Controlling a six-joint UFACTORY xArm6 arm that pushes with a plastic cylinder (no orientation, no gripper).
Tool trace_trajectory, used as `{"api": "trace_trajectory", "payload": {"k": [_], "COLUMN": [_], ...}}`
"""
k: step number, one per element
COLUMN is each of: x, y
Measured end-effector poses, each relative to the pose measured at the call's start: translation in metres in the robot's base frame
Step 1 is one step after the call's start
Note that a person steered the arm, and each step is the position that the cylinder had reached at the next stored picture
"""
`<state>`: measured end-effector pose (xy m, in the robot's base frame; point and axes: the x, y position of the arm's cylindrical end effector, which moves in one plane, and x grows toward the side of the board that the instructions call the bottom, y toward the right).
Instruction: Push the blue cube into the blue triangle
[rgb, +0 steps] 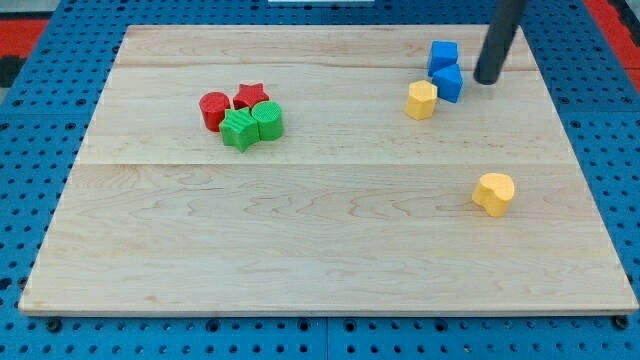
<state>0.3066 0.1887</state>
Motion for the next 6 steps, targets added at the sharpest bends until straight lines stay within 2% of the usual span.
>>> {"api": "trace_trajectory", "payload": {"k": [1,2,3,4,5,6], "x": [0.009,0.002,-0.047,-0.067,-0.049,-0.051], "y": [-0.046,0.026,0.059,-0.012,-0.061,-0.047]}}
